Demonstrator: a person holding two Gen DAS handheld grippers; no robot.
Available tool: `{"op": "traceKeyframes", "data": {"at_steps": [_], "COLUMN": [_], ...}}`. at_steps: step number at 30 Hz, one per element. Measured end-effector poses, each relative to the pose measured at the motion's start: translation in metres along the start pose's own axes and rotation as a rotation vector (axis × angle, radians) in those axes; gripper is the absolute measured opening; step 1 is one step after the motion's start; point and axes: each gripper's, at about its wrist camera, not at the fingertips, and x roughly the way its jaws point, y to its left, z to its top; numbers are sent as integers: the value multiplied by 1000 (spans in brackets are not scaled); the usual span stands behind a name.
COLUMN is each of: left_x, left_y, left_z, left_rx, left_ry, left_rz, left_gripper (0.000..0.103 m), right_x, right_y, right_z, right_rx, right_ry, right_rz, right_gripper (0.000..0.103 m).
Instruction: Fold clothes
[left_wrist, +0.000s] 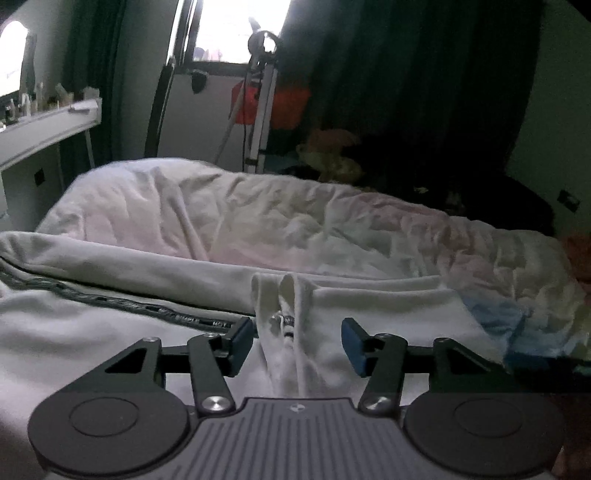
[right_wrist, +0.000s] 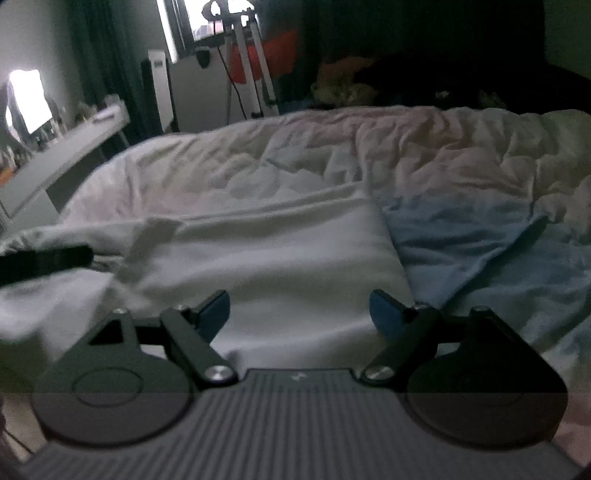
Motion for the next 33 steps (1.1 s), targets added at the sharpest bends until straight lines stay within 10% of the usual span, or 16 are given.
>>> {"op": "traceKeyframes", "data": {"at_steps": [13,33], "left_x": [-90,-78], "left_y": [-10,5], "left_z": [-45,-51], "left_rx": [43,2], "left_ry": [-92,-39], "left_rz": [35,93], "left_gripper": [71,99], "right_x": [-53,-59], "right_y": [11,23], "right_z": [-6,-16], "right_rx": [21,13], "right_ry": [-113,-108], "right_rz": [-17,1], "right_gripper": [84,84]}}
